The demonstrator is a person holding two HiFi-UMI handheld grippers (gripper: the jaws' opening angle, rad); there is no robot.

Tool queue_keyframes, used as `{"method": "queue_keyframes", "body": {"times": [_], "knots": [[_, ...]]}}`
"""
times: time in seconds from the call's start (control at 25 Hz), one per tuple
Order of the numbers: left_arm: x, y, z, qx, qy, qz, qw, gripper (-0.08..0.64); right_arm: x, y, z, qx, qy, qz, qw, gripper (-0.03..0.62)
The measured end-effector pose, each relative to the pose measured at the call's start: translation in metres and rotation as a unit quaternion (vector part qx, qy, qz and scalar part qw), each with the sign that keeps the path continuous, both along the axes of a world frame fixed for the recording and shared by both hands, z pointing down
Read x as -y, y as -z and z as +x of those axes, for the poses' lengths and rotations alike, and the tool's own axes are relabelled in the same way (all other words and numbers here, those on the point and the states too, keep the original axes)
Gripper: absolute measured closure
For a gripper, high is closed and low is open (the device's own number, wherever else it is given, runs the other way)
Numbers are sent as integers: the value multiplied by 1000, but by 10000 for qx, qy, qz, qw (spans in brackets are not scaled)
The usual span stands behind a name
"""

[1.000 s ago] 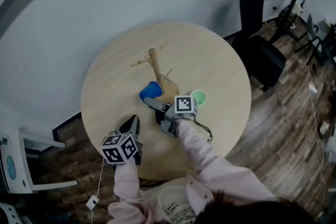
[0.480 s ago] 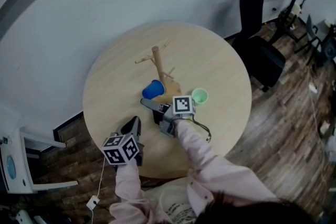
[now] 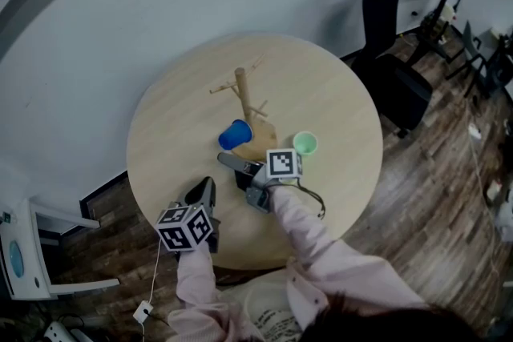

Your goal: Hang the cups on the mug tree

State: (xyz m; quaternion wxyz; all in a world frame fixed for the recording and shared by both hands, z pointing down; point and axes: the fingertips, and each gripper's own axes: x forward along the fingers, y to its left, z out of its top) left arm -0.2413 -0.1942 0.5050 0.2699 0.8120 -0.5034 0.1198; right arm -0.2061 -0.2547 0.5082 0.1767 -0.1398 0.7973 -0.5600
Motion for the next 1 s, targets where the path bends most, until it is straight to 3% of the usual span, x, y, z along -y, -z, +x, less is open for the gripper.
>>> {"method": "queue_keyframes", "body": {"times": [0.24, 0.4, 0.56, 0.8, 1.0], "knots": [[-1, 0, 3, -54, -174, 21, 9998, 545, -10, 27, -1, 145, -131, 434, 9989, 497], [-1, -1, 8, -107, -351, 46, 9993, 545, -18, 32, 2, -52, -294, 514, 9982, 547], [-4, -2, 16, -147, -569, 64, 9982, 545, -23, 16, 18, -879, -652, 495, 9928, 589], [-11, -4, 32, -185, -899, 85, 9957, 545, -36, 20, 38, -1316, -952, 825, 9833, 591], [-21, -9, 48, -168, -1102, 77, 9937, 545, -49, 19, 64, -2122, -1212, 1409, 9594, 591]]}}
